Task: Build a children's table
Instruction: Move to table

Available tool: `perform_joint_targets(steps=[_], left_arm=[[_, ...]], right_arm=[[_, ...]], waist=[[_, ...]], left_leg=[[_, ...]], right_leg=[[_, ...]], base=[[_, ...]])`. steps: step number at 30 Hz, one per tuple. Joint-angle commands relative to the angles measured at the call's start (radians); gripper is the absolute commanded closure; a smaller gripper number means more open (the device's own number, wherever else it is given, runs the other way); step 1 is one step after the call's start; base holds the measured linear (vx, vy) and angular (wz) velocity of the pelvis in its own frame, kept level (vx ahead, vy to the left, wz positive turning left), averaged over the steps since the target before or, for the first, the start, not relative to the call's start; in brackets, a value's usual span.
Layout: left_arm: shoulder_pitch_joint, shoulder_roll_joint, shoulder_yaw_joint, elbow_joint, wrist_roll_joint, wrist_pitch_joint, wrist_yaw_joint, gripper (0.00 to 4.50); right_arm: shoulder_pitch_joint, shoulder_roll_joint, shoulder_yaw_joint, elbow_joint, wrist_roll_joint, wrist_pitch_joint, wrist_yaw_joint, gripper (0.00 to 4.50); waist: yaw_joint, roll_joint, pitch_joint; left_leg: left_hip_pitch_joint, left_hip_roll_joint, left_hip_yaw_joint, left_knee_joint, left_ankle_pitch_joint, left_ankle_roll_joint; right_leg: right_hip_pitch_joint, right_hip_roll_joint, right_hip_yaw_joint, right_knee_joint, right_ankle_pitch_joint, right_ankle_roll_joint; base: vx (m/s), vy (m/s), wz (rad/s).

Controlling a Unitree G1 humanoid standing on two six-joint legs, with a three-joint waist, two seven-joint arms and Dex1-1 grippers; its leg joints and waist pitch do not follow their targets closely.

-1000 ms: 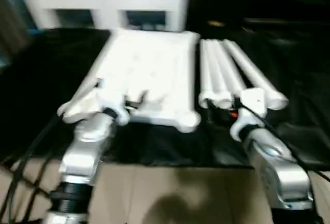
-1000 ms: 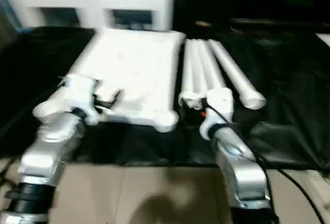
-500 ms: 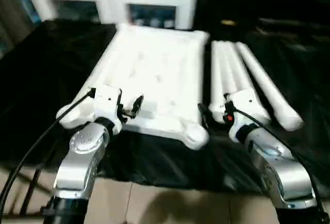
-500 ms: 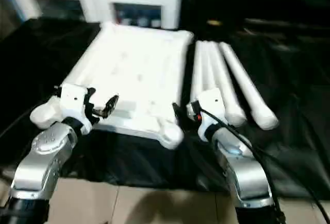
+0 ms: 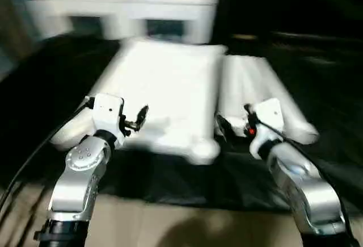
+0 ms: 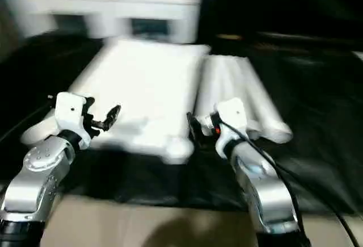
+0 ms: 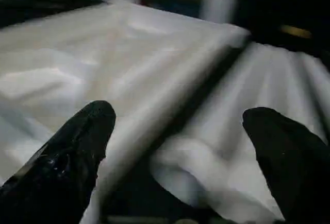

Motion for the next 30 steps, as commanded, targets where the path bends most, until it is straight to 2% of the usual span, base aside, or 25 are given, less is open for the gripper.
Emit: perform_joint_targets(steps=[1,2,3,4,5,6,7,8,9,11,12,13,14,15,16,17,18,19,20,21,23,24,25,28,30], left_arm=[[-0.025,-0.007,-0.028,0.019,-0.01,-0.001,-0.018,0.5],[-0.03,-0.008,-0.028,0.024,-0.012,-0.001,-0.022,0.5],[-0.033,-0.008,-0.028,0.028,-0.014,-0.002,-0.023,0.5],[-0.036,-0.008,-0.029,0.033,-0.014,-0.003,-0.023,0.5],[-0.038,-0.008,-0.029,0.037,-0.013,-0.005,-0.022,0.5],[-0.038,-0.008,-0.028,0.036,-0.013,-0.005,-0.021,0.5],[-0.037,-0.008,-0.027,0.035,-0.012,-0.005,-0.021,0.5],[-0.035,-0.01,-0.024,0.033,-0.011,-0.004,-0.02,0.5],[-0.031,-0.008,-0.022,0.03,-0.012,-0.004,-0.02,0.5],[-0.026,-0.005,-0.02,0.026,-0.014,-0.004,-0.021,0.5],[-0.021,-0.003,-0.017,0.021,-0.015,-0.006,-0.021,0.5],[-0.018,-0.001,-0.018,0.017,-0.014,-0.006,-0.021,0.5],[-0.015,0.0,-0.019,0.014,-0.013,-0.007,-0.02,0.5],[-0.013,0.001,-0.019,0.013,-0.014,-0.012,-0.017,0.5],[-0.008,0.004,-0.018,0.013,-0.013,-0.024,-0.018,0.5],[-0.005,0.006,-0.017,0.014,-0.012,-0.033,-0.019,0.5],[-0.009,0.019,-0.023,0.029,0.008,-0.056,-0.022,0.5],[-0.013,0.027,-0.027,0.041,0.023,-0.072,-0.023,0.5],[-0.017,0.036,-0.028,0.055,0.027,-0.093,-0.035,0.5],[-0.02,0.048,-0.032,0.068,0.033,-0.121,-0.053,0.5],[-0.022,0.1,-0.05,0.095,0.02,-0.181,-0.157,0.5],[-0.022,0.121,-0.057,0.099,0.008,-0.182,-0.204,0.5],[-0.019,0.146,-0.065,0.099,-0.014,-0.17,-0.266,0.5],[-0.009,0.226,-0.094,0.085,-0.09,-0.107,-0.444,0.5],[-0.018,0.291,-0.116,0.095,-0.128,-0.062,-0.567,0.5]], right_arm=[[0.01,-0.003,-0.009,-0.023,0.002,0.011,-0.013,0.0],[0.014,-0.005,-0.006,-0.028,0.002,0.012,-0.009,0.0],[0.016,-0.007,-0.003,-0.032,-0.002,0.014,-0.005,0.0],[0.015,-0.01,0.001,-0.034,-0.004,0.017,0.004,0.0],[0.015,-0.017,0.009,-0.036,-0.008,0.018,0.015,0.0],[0.014,-0.019,0.011,-0.037,-0.009,0.017,0.02,0.0],[0.014,-0.02,0.012,-0.037,-0.008,0.016,0.021,0.0],[0.014,-0.022,0.012,-0.038,-0.005,0.015,0.022,0.0],[0.012,-0.028,0.018,-0.037,-0.008,0.009,0.023,0.0],[0.009,-0.032,0.025,-0.034,-0.013,0.006,0.026,0.0],[0.007,-0.028,0.025,-0.033,-0.007,0.012,0.026,0.0],[0.006,-0.025,0.024,-0.033,-0.003,0.013,0.026,0.0],[0.005,-0.024,0.023,-0.033,0.0,0.014,0.027,0.0],[0.004,-0.023,0.023,-0.033,0.0,0.014,0.031,0.0],[0.002,-0.029,0.031,-0.032,-0.001,0.017,0.047,0.0],[0.001,-0.035,0.038,-0.031,0.0,0.019,0.059,0.0],[-0.001,-0.044,0.047,-0.032,0.008,0.021,0.079,0.0],[-0.002,-0.049,0.051,-0.034,0.014,0.022,0.09,0.0],[-0.004,-0.056,0.056,-0.035,0.026,0.026,0.11,0.0],[-0.006,-0.069,0.064,-0.037,0.033,0.028,0.132,0.0],[-0.008,-0.116,0.094,-0.039,0.048,0.023,0.213,0.0],[-0.009,-0.132,0.105,-0.039,0.049,0.016,0.239,0.0],[-0.011,-0.146,0.111,-0.035,0.052,0.011,0.263,0.0],[-0.027,-0.181,0.121,-0.013,0.059,-0.004,0.33,0.0],[-0.044,-0.22,0.141,0.004,0.068,-0.017,0.401,0.0]], waist=[[0.015,-0.001,-0.06],[0.01,0.0,-0.07],[0.018,-0.016,-0.082],[0.038,0.0,-0.08],[0.029,0.015,-0.067],[0.019,0.036,-0.058],[-0.017,0.079,-0.037],[-0.052,0.075,-0.039],[-0.054,0.072,-0.048],[-0.057,0.053,-0.047],[-0.054,0.027,-0.046],[-0.022,-0.012,-0.058],[0.005,0.001,-0.058],[0.022,-0.032,-0.081],[0.034,-0.03,-0.086],[0.038,-0.019,-0.091],[0.035,0.02,-0.096],[0.015,0.053,-0.108],[-0.003,0.062,-0.113],[0.0,0.045,-0.107],[0.025,0.007,-0.092],[0.044,-0.006,-0.082],[0.053,-0.002,-0.078],[0.045,0.015,-0.07],[0.042,0.019,-0.064]], left_leg=[[-0.101,-0.073,-0.003,-0.061,-0.167,0.08],[-0.107,-0.084,-0.008,-0.044,-0.111,0.106],[-0.158,-0.091,-0.043,0.033,-0.021,0.14],[-0.193,-0.06,-0.081,0.091,0.031,0.138],[-0.221,-0.025,-0.108,0.081,0.081,0.112],[-0.2,-0.008,-0.108,0.02,0.106,0.11],[-0.146,0.005,-0.116,-0.075,-0.071,0.115],[-0.113,0.039,-0.162,-0.098,-0.175,0.139],[-0.029,0.088,-0.202,-0.111,-0.353,0.192],[-0.01,0.08,-0.203,-0.115,-0.323,0.317],[-0.033,0.026,-0.156,-0.092,-0.258,0.357],[-0.141,-0.082,-0.083,-0.012,-0.093,0.352],[-0.158,-0.083,-0.08,0.024,-0.031,0.336],[-0.247,-0.08,-0.093,0.105,0.083,0.297],[-0.277,-0.073,-0.103,0.096,0.192,0.243],[-0.276,-0.066,-0.107,0.062,0.27,0.217],[-0.228,-0.049,-0.103,-0.014,0.469,0.204],[-0.144,0.035,-0.163,0.012,0.672,0.329],[-0.098,0.088,-0.212,0.018,0.84,0.411],[-0.069,0.127,-0.25,0.033,1.076,0.468],[-0.159,-0.001,-0.165,0.038,0.864,0.371],[-0.2,-0.049,-0.112,0.011,0.54,0.28],[-0.191,-0.032,-0.099,-0.01,0.284,0.208],[-0.176,-0.008,-0.086,-0.052,0.005,0.103],[-0.171,-0.001,-0.075,-0.063,-0.085,0.075]], right_leg=[[0.124,-0.025,0.052,-0.107,-0.277,-0.242],[0.143,-0.038,0.075,-0.112,-0.275,-0.266],[0.196,-0.077,0.128,-0.124,-0.254,-0.347],[0.201,-0.134,0.162,-0.143,-0.174,-0.445],[0.17,-0.122,0.121,-0.134,-0.086,-0.468],[0.13,-0.08,0.063,-0.125,-0.11,-0.418],[0.056,0.019,-0.029,-0.086,-0.244,-0.278],[0.036,0.037,-0.047,-0.044,-0.246,-0.217],[-0.012,0.007,-0.049,0.007,-0.185,-0.155],[-0.027,-0.02,-0.047,0.017,-0.073,-0.083],[-0.003,-0.046,-0.03,-0.041,-0.022,-0.101],[0.12,-0.084,0.045,-0.106,-0.014,-0.166],[0.148,-0.127,0.08,-0.138,-0.094,-0.235],[0.226,-0.162,0.125,-0.138,-0.052,-0.279],[0.213,-0.129,0.101,-0.093,0.283,-0.291],[0.199,-0.098,0.071,-0.059,0.484,-0.278],[0.139,-0.019,-0.01,-0.004,0.702,-0.2],[0.047,0.003,-0.033,0.037,0.561,-0.098],[-0.005,-0.019,-0.022,0.054,0.392,-0.064],[-0.057,-0.083,0.034,0.025,0.214,-0.011],[-0.006,-0.074,0.044,-0.038,0.309,0.005],[0.03,-0.069,0.034,-0.046,0.33,-0.013],[0.031,-0.068,0.032,-0.051,0.275,-0.049],[0.03,-0.057,0.013,-0.057,0.076,-0.148],[0.018,-0.053,0.012,-0.063,-0.005,-0.167]], base=[[0.072,0.015,-0.74],[0.094,-0.021,-0.33],[0.097,0.0,-0.06],[0.097,0.0,-0.06],[0.085,0.04,-0.03],[0.076,0.048,-0.11],[0.076,0.048,-0.11],[0.112,0.029,-0.08],[0.147,-0.008,0.04],[0.141,-0.023,0.07],[0.128,-0.044,0.09],[0.128,-0.044,0.09],[0.141,-0.042,0.04],[0.152,-0.035,0.03],[0.152,-0.035,0.03],[0.062,-0.018,0.05],[0.0,0.0,0.0],[0.0,0.0,0.0],[0.0,0.0,0.0],[0.0,0.0,0.0],[-0.028,0.036,-0.02],[-0.052,0.009,0.03],[-0.052,0.009,0.03],[-0.069,-0.023,0.0],[-0.073,-0.008,0.01]])
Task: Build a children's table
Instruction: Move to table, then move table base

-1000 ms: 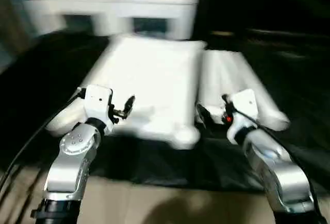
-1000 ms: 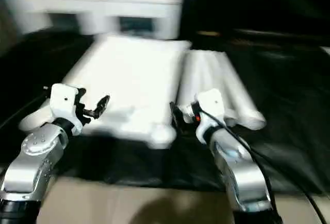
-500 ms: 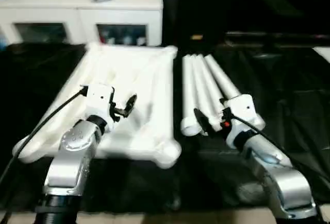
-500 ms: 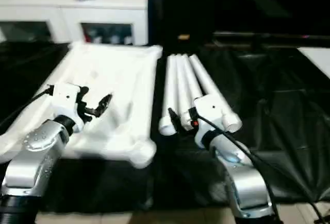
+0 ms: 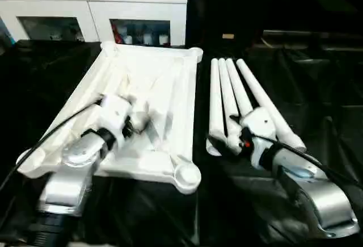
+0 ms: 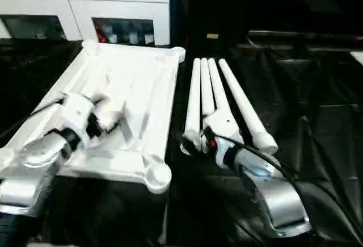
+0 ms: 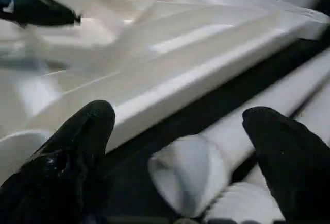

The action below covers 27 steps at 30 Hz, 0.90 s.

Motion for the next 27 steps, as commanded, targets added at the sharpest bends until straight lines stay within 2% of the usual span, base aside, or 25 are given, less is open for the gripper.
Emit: perform_joint_targets(steps=[1,4,6,7,8,9,11,12,13,14,15,17,18,19,22,24,27], left_arm=[[-0.012,0.059,-0.034,0.012,-0.029,0.03,-0.144,0.5],[-0.022,0.085,-0.052,0.034,-0.021,0.003,-0.203,0.5],[-0.031,0.13,-0.086,0.046,-0.026,-0.012,-0.307,0.5],[-0.033,0.144,-0.097,0.045,-0.03,-0.014,-0.336,0.5],[-0.034,0.154,-0.104,0.044,-0.032,-0.016,-0.355,0.78],[-0.035,0.172,-0.123,0.05,-0.018,-0.049,-0.383,0.85],[-0.036,0.176,-0.126,0.05,-0.018,-0.046,-0.389,0.91],[-0.042,0.192,-0.145,0.056,-0.01,-0.049,-0.418,1.05],[-0.042,0.192,-0.145,0.056,-0.01,-0.049,-0.418,1.21],[-0.053,0.197,-0.161,0.075,0.008,-0.059,-0.435,1.21],[-0.069,0.195,-0.175,0.106,0.035,-0.081,-0.441,1.3],[-0.079,0.19,-0.177,0.125,0.043,-0.089,-0.437,1.33],[-0.087,0.186,-0.177,0.137,0.041,-0.087,-0.437,1.63],[-0.091,0.185,-0.178,0.144,0.036,-0.082,-0.44,1.63],[-0.091,0.196,-0.185,0.145,0.027,-0.065,-0.463,1.77],[-0.094,0.206,-0.198,0.15,0.032,-0.058,-0.487,2.02],[-0.098,0.21,-0.205,0.163,0.04,-0.062,-0.501,2.28]], right_arm=[[-0.024,-0.052,0.03,0.019,0.022,-0.028,0.096,0.0],[-0.032,-0.077,0.046,0.023,0.031,-0.038,0.14,0.0],[-0.047,-0.103,0.07,0.024,0.04,-0.04,0.202,0.0],[-0.052,-0.108,0.076,0.022,0.043,-0.039,0.222,0.0],[-0.056,-0.111,0.08,0.02,0.045,-0.039,0.235,0.0],[-0.064,-0.123,0.094,0.02,0.04,-0.042,0.258,0.0],[-0.065,-0.125,0.096,0.021,0.039,-0.043,0.261,0.0],[-0.074,-0.134,0.108,0.029,0.033,-0.052,0.275,0.0],[-0.074,-0.134,0.108,0.029,0.033,-0.052,0.275,0.0],[-0.081,-0.14,0.116,0.037,0.03,-0.056,0.287,0.0],[-0.087,-0.147,0.127,0.043,0.025,-0.059,0.299,0.0],[-0.09,-0.15,0.132,0.044,0.022,-0.06,0.306,0.0],[-0.093,-0.154,0.14,0.045,0.012,-0.061,0.312,0.0],[-0.095,-0.157,0.147,0.045,0.003,-0.06,0.316,0.0],[-0.1,-0.165,0.167,0.045,-0.012,-0.048,0.323,0.0],[-0.103,-0.173,0.177,0.047,-0.008,-0.043,0.337,0.0],[-0.105,-0.181,0.182,0.044,0.001,-0.04,0.358,0.0]], waist=[[0.0,0.011,-0.039],[0.005,0.005,-0.032],[0.008,0.006,-0.033],[0.007,0.004,-0.034],[0.008,0.005,-0.036],[0.007,0.002,-0.037],[0.008,0.003,-0.038],[0.009,-0.003,-0.041],[0.009,0.0,-0.042],[0.008,-0.006,-0.041],[0.009,-0.001,-0.042],[0.009,-0.001,-0.044],[0.009,0.003,-0.044],[0.009,0.004,-0.046],[0.009,0.003,-0.048],[0.01,0.003,-0.049],[0.011,0.002,-0.048]], left_leg=[[0.037,0.054,-0.005,-0.097,-0.256,-0.016],[0.041,0.058,0.005,-0.104,-0.325,-0.03],[0.039,0.062,0.01,-0.107,-0.31,-0.032],[0.036,0.064,0.012,-0.108,-0.292,-0.034],[0.034,0.063,0.012,-0.108,-0.285,-0.033],[0.032,0.064,0.013,-0.107,-0.268,-0.03],[0.032,0.064,0.016,-0.105,-0.249,-0.028],[0.032,0.064,0.019,-0.104,-0.231,-0.021],[0.032,0.064,0.02,-0.103,-0.212,-0.016],[0.031,0.064,0.021,-0.103,-0.206,-0.011],[0.032,0.063,0.023,-0.101,-0.2,-0.008],[0.032,0.064,0.024,-0.099,-0.192,-0.008],[0.031,0.065,0.023,-0.1,-0.187,-0.008],[0.033,0.064,0.024,-0.099,-0.181,-0.011],[0.033,0.064,0.024,-0.097,-0.156,0.0],[0.032,0.064,0.025,-0.096,-0.142,0.008],[0.033,0.065,0.026,-0.096,-0.153,0.015]], right_leg=[[0.023,-0.05,0.025,-0.084,-0.028,-0.205],[0.016,-0.06,0.033,-0.103,-0.17,-0.19],[0.015,-0.062,0.034,-0.104,-0.194,-0.175],[0.016,-0.061,0.034,-0.102,-0.185,-0.171],[0.016,-0.062,0.033,-0.101,-0.18,-0.171],[0.015,-0.061,0.033,-0.099,-0.159,-0.172],[0.014,-0.06,0.032,-0.096,-0.12,-0.18],[0.016,-0.06,0.031,-0.094,-0.091,-0.185],[0.015,-0.058,0.031,-0.092,-0.065,-0.189],[0.015,-0.057,0.031,-0.093,-0.057,-0.19],[0.013,-0.056,0.031,-0.091,-0.05,-0.193],[0.015,-0.058,0.031,-0.09,-0.029,-0.198],[0.015,-0.057,0.03,-0.087,-0.013,-0.202],[0.016,-0.055,0.028,-0.086,0.011,-0.206],[0.018,-0.054,0.026,-0.081,0.08,-0.221],[0.019,-0.054,0.025,-0.079,0.11,-0.227],[0.02,-0.055,0.026,-0.081,0.101,-0.232]], base=[[-0.073,-0.006,0.01],[-0.058,-0.001,0.01],[0.0,0.0,0.0],[0.0,0.0,0.0],[0.0,0.0,0.0],[0.0,0.0,0.0],[0.0,0.0,0.0],[0.0,0.0,0.0],[0.0,0.0,0.0],[0.0,0.0,0.0],[0.0,0.0,0.0],[0.0,0.0,0.0],[0.0,0.0,0.0],[0.0,0.0,0.0],[0.0,0.0,0.0],[0.0,0.0,0.0],[0.0,0.0,0.0]])
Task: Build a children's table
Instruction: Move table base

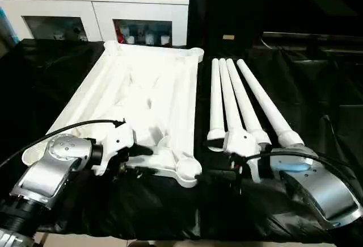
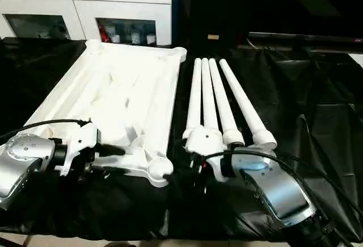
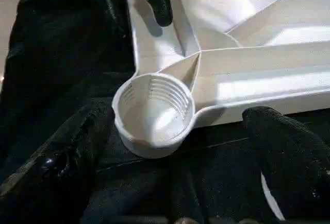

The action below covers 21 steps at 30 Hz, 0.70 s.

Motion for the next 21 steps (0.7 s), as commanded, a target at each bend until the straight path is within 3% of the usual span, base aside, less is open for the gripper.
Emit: perform_joint_targets(steps=[1,6,12,15,18,21], left_arm=[[-0.021,0.011,-0.016,0.02,0.017,-0.006,-0.018,2.4],[-0.043,0.01,-0.034,0.043,0.037,-0.017,-0.035,2.66],[-0.055,0.006,-0.047,0.067,0.051,-0.024,-0.043,3.33],[-0.059,0.004,-0.051,0.074,0.057,-0.029,-0.042,3.46],[-0.056,0.001,-0.052,0.081,0.07,-0.031,-0.031,3.77],[-0.05,0.0,-0.052,0.079,0.076,-0.031,-0.026,3.95]], right_arm=[[-0.021,-0.018,0.009,-0.002,0.003,0.013,0.029,0.0],[-0.033,-0.027,0.028,-0.007,-0.005,0.017,0.048,0.0],[-0.037,-0.026,0.037,-0.008,-0.013,0.017,0.046,0.0],[-0.036,-0.025,0.039,-0.009,-0.017,0.017,0.044,0.0],[-0.03,-0.023,0.043,-0.016,-0.02,0.021,0.039,0.0],[-0.026,-0.022,0.045,-0.021,-0.02,0.022,0.034,0.0]], waist=[[0.005,0.002,-0.053],[0.008,0.008,-0.052],[0.012,0.013,-0.054],[0.012,0.012,-0.055],[0.013,0.018,-0.054],[0.013,0.017,-0.054]], left_leg=[[0.028,0.044,-0.012,-0.087,-0.171,0.012],[0.03,0.046,-0.011,-0.088,-0.179,0.006],[0.03,0.045,-0.012,-0.088,-0.169,-0.003],[0.031,0.046,-0.012,-0.088,-0.168,-0.005],[0.031,0.046,-0.013,-0.09,-0.184,-0.013],[0.032,0.047,-0.013,-0.09,-0.194,-0.017]], right_leg=[[0.022,-0.054,0.025,-0.069,0.079,-0.229],[0.022,-0.056,0.025,-0.07,0.073,-0.234],[0.023,-0.055,0.024,-0.068,0.104,-0.238],[0.024,-0.054,0.024,-0.068,0.116,-0.238],[0.024,-0.055,0.023,-0.068,0.112,-0.24],[0.024,-0.056,0.024,-0.069,0.102,-0.239]], base=[[0.0,0.0,0.0],[0.0,0.0,0.0],[0.0,0.0,0.0],[0.0,0.0,0.0],[0.0,0.0,0.0],[0.0,0.0,0.0]])
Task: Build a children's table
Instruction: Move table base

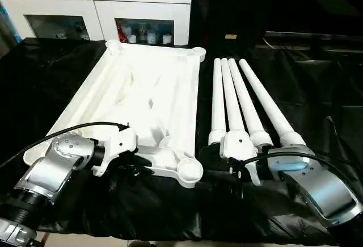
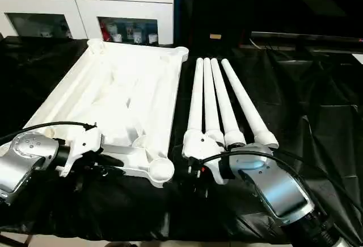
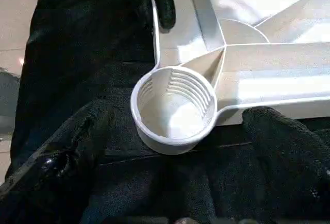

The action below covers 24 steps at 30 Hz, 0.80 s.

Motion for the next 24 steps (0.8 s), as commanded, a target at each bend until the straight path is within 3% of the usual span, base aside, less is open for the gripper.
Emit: perform_joint_targets(steps=[1,10,14,16,24], left_arm=[[0.003,0.003,-0.002,-0.001,0.02,0.007,0.017,4.04],[0.059,0.001,0.017,-0.074,0.042,0.062,0.107,4.47],[0.095,-0.012,0.036,-0.12,0.04,0.085,0.152,4.47],[0.122,-0.031,0.044,-0.153,0.042,0.081,0.194,4.47],[0.141,-0.058,0.039,-0.214,0.047,0.107,0.255,4.47]], right_arm=[[0.002,-0.006,0.003,-0.021,-0.003,0.003,-0.009,0.0],[0.011,0.005,-0.002,-0.023,-0.012,0.004,-0.027,0.0],[0.014,0.004,-0.005,-0.026,-0.011,0.004,-0.035,0.0],[0.018,0.002,-0.007,-0.024,-0.012,0.0,-0.042,0.0],[0.022,0.0,-0.011,-0.02,-0.018,-0.007,-0.051,0.0]], waist=[[0.003,0.014,-0.054],[-0.012,0.013,-0.051],[-0.011,0.014,-0.051],[-0.01,0.006,-0.05],[-0.007,0.006,-0.049]], left_leg=[[0.029,0.046,-0.015,-0.086,-0.191,-0.018],[0.023,0.043,-0.017,-0.088,-0.188,-0.011],[0.03,0.045,-0.014,-0.086,-0.191,-0.006],[0.029,0.046,-0.012,-0.087,-0.183,-0.001],[0.03,0.046,-0.012,-0.088,-0.19,0.003]], right_leg=[[0.025,-0.055,0.024,-0.066,0.108,-0.24],[0.033,-0.055,0.024,-0.068,0.11,-0.238],[0.029,-0.053,0.026,-0.072,0.095,-0.242],[0.029,-0.052,0.026,-0.073,0.092,-0.245],[0.024,-0.052,0.027,-0.076,0.049,-0.228]], base=[[0.0,0.0,0.0],[0.0,0.0,0.0],[0.0,0.0,0.0],[0.0,0.0,0.0],[0.0,0.0,0.0]])
